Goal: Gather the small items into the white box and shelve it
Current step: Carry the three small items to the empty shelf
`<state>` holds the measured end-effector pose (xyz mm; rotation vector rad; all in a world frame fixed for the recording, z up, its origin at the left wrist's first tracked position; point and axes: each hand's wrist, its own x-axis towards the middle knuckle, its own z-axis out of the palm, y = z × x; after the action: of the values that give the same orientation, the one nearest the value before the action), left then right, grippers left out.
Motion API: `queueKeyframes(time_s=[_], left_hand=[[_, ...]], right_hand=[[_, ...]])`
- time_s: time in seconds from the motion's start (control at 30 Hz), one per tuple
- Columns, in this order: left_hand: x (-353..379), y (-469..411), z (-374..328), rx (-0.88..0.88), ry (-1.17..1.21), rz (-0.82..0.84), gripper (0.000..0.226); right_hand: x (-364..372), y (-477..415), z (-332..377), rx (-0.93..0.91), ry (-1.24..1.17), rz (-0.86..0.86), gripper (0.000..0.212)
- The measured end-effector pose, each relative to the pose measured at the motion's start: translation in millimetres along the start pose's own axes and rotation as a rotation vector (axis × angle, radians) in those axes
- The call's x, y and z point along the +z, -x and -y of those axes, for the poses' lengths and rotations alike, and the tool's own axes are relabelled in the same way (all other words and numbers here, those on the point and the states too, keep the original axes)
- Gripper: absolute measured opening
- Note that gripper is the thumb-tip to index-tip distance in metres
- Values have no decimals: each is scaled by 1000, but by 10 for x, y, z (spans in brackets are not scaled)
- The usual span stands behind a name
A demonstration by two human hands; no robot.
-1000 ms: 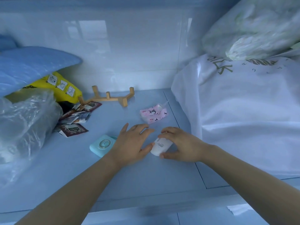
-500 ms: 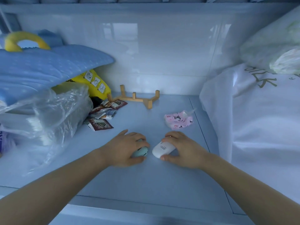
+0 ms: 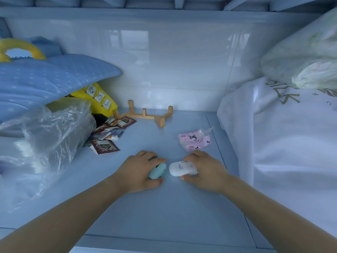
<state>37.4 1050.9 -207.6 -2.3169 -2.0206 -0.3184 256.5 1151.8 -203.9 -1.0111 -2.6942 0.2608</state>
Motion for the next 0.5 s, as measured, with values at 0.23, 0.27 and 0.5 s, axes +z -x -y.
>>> queueKeyframes(time_s=[0.23, 0.27, 0.5], left_hand=[[18, -332, 4, 85, -10, 27, 50], [7, -345, 21, 103, -7, 31, 49], [11, -303, 19, 200, 22, -11, 46]], right_hand=[[-69, -10, -126, 48, 20, 26, 53], [-67, -12, -134, 37, 32, 33, 56], [-26, -19, -105, -3, 25, 46, 59]])
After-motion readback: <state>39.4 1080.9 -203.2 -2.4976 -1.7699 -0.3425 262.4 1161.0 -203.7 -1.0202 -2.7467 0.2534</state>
